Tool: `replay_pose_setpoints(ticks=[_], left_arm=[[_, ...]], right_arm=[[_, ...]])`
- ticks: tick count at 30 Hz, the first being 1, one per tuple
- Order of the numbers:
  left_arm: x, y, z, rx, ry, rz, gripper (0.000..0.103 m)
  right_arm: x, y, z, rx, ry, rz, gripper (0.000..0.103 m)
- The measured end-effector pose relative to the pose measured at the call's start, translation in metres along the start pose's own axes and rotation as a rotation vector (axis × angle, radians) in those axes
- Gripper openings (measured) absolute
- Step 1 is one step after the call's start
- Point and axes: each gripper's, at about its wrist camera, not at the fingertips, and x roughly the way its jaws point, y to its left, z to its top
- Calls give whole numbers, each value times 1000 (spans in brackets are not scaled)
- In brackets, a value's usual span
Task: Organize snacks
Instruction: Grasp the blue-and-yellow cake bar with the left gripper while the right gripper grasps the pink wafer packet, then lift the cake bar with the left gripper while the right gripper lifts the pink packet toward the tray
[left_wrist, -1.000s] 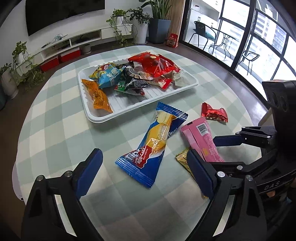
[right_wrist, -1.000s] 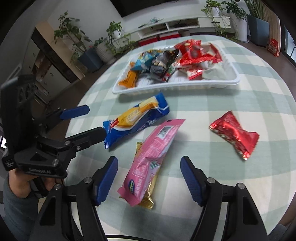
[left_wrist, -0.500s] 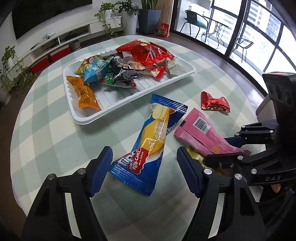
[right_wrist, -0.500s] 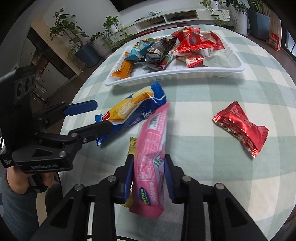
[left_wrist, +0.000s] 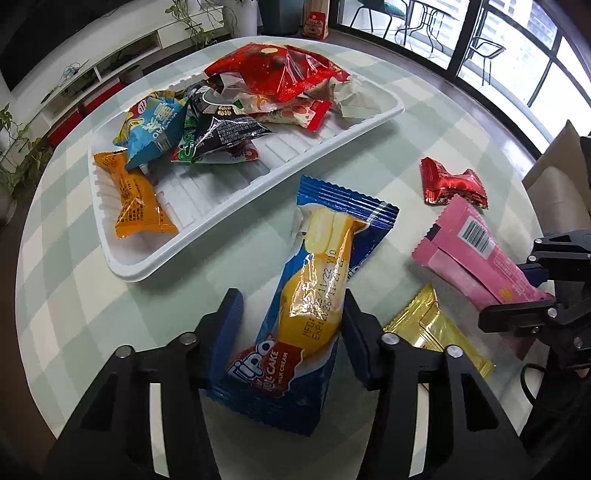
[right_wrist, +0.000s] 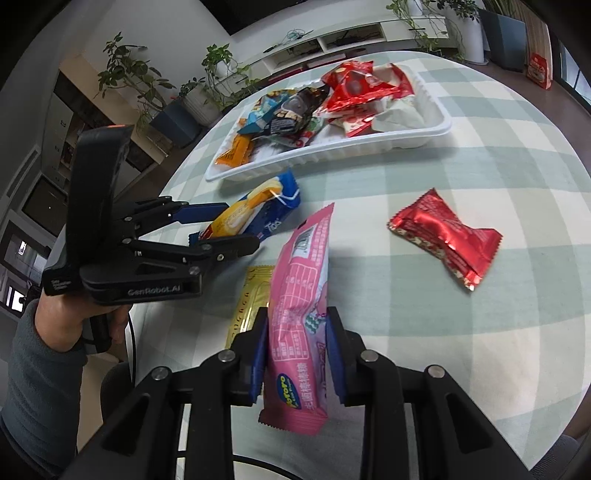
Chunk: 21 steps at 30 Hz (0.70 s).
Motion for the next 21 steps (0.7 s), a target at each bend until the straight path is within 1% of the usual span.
replay_pose_setpoints(ticks=[2,7,8,9,10,11,21], left_arm=[[2,-1,3,12,3,4,41],[5,-1,7,8,21,7,41],[5,-2,7,8,23,11,39],[4,-3,7,9,22,13,32],[4,-4,7,8,18,16,28],[3,-6,5,7,14,21,28],[-8,-6,-14,-58,-49,-8,25]], right_arm=[[-1,-3,-1,7,2,1,31],[1,-5,-2,18,5,3,31],[1,-5,-2,17,3,3,31],[0,-5,-2,16,2,3,31],[0,-5,-3,14,0,3,31],[-1,-5,-3,15,0,4,31],[-5,-7,-5,21,-13,4,31]])
